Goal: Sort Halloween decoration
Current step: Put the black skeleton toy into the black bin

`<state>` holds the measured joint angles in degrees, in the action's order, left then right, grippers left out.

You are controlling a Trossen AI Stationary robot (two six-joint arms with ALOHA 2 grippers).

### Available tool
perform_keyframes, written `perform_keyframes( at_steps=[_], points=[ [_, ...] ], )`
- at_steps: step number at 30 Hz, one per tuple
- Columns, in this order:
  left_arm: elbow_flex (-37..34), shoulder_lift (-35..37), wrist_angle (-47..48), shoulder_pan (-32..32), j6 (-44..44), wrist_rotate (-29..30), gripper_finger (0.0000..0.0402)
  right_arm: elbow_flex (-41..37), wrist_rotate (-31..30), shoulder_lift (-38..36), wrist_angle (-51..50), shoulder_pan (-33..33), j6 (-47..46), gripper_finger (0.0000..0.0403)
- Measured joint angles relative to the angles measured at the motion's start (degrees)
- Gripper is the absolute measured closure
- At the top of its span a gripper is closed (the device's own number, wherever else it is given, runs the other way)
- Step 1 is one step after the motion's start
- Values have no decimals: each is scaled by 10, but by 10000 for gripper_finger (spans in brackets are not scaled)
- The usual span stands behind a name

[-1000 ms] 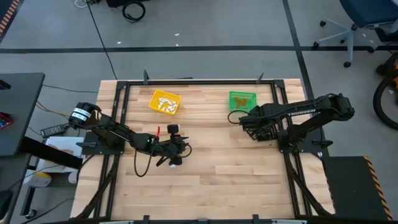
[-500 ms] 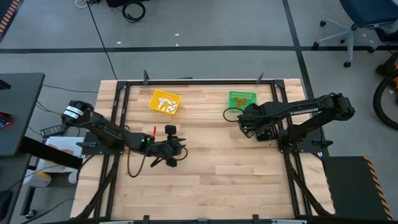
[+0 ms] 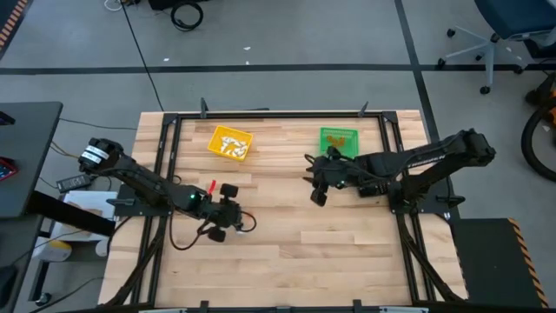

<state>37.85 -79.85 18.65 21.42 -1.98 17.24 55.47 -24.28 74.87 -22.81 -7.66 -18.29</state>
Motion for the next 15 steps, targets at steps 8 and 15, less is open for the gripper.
perform_keyframes(
  at_steps=[8,15],
  points=[
    [0,-7,7,-16,-139,-20,308,-48,62,39,124,-5,23,262],
    [25,-34,37,-40,-228,-65,337,-48,75,108,166,-10,35,262]
  ],
)
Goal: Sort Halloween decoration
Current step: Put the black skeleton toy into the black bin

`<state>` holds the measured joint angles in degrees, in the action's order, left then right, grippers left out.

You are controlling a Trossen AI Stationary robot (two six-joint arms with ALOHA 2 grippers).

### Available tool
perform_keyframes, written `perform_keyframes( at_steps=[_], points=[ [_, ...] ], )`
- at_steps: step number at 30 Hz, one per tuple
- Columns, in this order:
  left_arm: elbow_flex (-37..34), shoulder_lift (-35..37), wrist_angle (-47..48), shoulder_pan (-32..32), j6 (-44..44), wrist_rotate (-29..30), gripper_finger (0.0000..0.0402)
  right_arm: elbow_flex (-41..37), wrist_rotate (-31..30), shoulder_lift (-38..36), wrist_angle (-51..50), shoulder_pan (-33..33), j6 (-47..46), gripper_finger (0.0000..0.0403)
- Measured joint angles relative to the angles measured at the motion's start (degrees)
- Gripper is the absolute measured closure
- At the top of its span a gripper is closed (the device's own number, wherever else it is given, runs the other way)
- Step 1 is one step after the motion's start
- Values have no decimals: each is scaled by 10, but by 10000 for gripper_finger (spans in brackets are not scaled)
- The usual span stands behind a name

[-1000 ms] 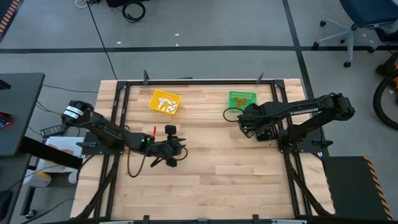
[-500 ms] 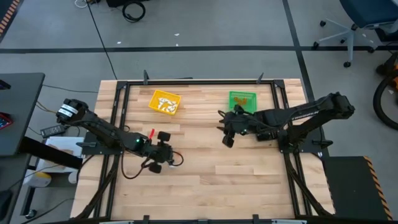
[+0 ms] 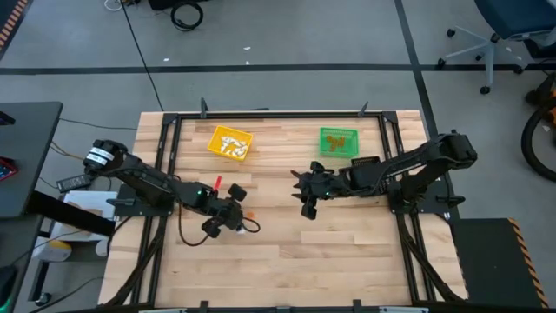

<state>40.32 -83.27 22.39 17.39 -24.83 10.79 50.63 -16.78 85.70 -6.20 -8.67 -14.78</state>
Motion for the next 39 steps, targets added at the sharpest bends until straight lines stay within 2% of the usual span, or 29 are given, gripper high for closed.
perform_keyframes(
  at_steps=[19,29,33,39],
  points=[
    [73,-87,66,-22,-143,-13,336,0,-23,-6,40,-8,34,262],
    [74,-97,74,-3,-189,-39,337,0,-38,-6,36,-18,34,262],
    [74,-97,67,8,-195,-42,351,0,-44,-6,35,-19,34,262],
    [73,-97,67,12,-172,-48,395,0,-44,-6,32,-19,34,262]
  ],
)
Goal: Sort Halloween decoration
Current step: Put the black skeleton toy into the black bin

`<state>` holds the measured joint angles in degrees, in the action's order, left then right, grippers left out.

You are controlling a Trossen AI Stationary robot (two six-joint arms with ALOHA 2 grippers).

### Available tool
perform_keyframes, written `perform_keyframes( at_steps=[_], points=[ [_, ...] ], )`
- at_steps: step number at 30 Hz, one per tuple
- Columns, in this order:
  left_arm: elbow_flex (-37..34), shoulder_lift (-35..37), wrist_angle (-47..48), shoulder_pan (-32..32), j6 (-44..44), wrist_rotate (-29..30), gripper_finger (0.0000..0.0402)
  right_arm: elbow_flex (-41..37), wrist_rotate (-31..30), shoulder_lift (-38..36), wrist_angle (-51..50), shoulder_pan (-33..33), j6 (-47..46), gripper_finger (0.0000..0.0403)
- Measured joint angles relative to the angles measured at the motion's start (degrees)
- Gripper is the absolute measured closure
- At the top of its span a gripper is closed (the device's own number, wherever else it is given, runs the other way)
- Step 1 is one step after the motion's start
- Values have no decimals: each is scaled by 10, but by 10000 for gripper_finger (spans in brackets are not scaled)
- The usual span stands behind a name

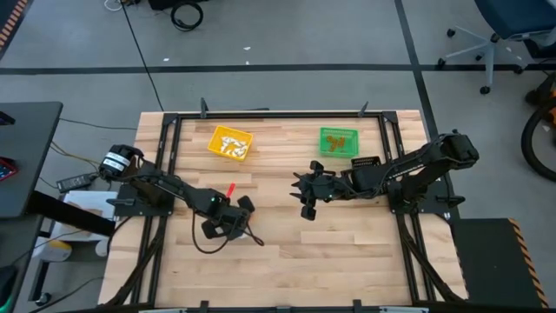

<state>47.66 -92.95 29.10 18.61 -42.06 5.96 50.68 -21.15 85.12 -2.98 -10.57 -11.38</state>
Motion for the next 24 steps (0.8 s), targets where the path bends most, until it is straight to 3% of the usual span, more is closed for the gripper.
perform_keyframes(
  at_steps=[7,15,24],
  points=[
    [0,0,2,0,42,-5,401,0,0,0,-1,0,-6,262],
    [0,22,18,1,110,39,401,0,0,0,-2,-4,-6,262],
    [-1,67,17,20,170,174,401,0,1,0,2,-4,-1,262]
  ],
)
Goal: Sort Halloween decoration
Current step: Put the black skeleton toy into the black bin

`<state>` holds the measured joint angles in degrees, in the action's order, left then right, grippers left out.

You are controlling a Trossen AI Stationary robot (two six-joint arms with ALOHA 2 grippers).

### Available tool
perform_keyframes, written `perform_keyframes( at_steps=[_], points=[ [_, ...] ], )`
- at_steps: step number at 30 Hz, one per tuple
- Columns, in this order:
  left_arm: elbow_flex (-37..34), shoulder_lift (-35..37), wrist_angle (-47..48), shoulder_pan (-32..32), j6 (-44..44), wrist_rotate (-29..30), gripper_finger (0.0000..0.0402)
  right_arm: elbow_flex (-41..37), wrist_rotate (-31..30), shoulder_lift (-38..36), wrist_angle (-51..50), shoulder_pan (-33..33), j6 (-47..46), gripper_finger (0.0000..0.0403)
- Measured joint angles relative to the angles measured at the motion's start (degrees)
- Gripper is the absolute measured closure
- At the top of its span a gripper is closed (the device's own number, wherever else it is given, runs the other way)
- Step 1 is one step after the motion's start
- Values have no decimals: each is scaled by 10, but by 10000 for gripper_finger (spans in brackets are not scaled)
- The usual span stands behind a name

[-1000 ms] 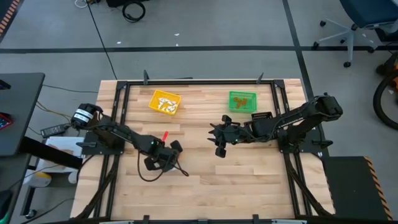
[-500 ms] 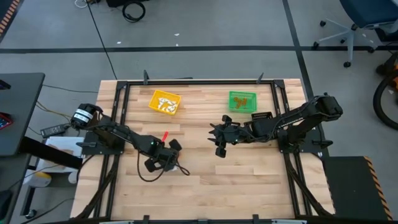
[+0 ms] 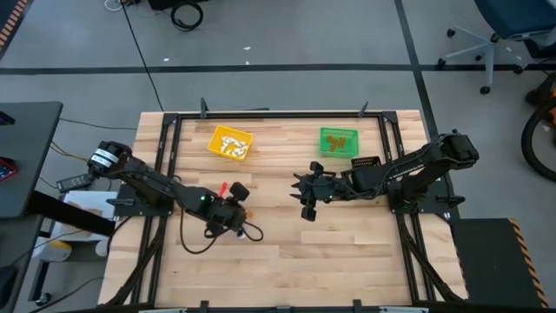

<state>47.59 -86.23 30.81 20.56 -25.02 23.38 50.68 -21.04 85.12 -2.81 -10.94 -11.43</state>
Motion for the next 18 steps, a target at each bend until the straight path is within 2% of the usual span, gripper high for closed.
perform_keyframes(
  at_steps=[5,11,18],
  points=[
    [0,2,-68,-2,47,78,401,0,-4,0,32,-12,67,262],
    [0,0,-199,-20,62,96,401,0,-35,0,110,-36,177,261],
    [0,0,-342,-51,62,97,401,0,-40,0,137,-37,218,253]
  ],
)
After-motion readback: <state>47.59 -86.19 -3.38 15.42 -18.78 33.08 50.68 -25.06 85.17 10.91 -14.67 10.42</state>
